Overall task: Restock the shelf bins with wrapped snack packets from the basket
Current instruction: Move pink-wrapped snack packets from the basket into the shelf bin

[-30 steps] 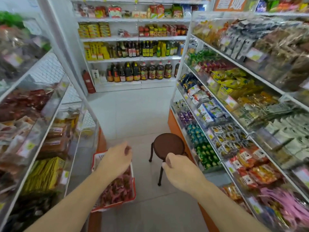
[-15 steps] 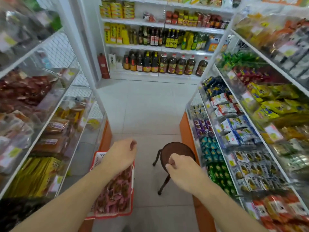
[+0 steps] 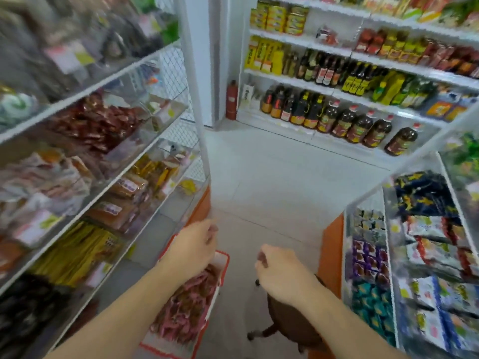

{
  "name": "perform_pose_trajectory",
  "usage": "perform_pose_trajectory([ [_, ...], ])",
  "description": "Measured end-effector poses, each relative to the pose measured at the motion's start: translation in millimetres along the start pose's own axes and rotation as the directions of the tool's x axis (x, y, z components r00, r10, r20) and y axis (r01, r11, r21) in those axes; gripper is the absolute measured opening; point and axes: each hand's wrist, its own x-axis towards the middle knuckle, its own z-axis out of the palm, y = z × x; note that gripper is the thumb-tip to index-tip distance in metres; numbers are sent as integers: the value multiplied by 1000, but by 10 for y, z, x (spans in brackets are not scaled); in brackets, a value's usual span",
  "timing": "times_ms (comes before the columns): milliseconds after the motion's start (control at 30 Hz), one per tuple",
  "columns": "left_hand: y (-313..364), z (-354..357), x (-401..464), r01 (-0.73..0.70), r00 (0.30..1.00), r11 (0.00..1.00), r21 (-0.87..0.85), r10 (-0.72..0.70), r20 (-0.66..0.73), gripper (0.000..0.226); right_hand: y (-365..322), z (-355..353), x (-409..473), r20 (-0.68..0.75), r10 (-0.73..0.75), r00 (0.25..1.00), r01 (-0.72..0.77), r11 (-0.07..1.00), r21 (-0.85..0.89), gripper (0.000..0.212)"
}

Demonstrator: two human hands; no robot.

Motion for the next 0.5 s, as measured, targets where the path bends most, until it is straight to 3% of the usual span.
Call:
perform_pose_trajectory([
  [233,-654,-250,-84,256,944,959,-123,-275,-180,21,-695,37,790,144,-251,957,272,950,-152,14],
  [500,-1490,-389,-346,471,826,840,-271,-527,-198,16,-1421,407,1293,341,-314,886,394,898,-197,19],
])
